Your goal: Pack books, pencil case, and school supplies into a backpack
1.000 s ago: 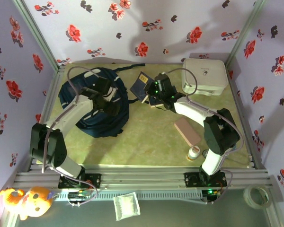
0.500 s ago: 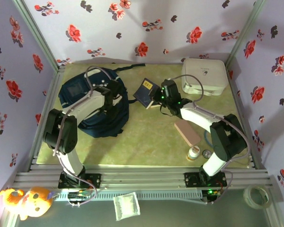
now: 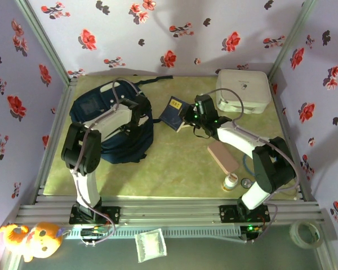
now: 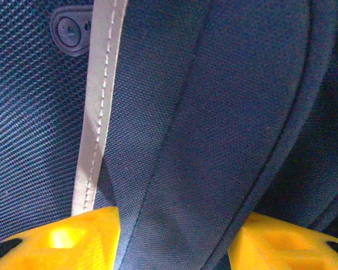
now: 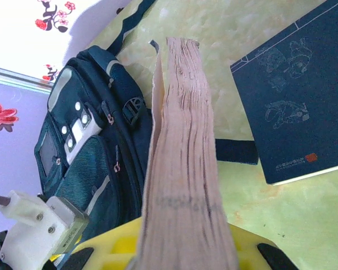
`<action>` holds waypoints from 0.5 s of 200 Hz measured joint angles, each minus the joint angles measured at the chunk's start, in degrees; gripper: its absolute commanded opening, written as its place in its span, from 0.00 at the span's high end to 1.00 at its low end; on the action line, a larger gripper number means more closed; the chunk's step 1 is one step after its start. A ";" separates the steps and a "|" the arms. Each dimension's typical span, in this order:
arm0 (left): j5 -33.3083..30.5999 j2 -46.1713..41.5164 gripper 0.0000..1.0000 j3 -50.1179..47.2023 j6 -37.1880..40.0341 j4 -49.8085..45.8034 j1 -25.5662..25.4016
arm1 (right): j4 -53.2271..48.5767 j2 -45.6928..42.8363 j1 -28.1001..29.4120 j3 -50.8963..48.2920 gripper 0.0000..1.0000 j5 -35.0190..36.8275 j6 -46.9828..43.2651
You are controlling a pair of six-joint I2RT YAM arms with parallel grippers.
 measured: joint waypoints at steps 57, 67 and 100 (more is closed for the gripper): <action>-1.57 1.90 0.71 0.63 -0.02 -0.39 -0.66 | 0.90 0.52 -1.44 0.00 0.91 -0.48 -0.13; -1.62 2.01 0.76 1.03 -0.20 -0.85 -0.83 | 1.29 0.55 -1.55 0.00 0.90 -0.48 -0.13; -1.64 2.34 0.92 4.85 -1.29 -3.85 -0.83 | 1.68 0.96 -1.77 0.13 0.90 -0.57 -0.13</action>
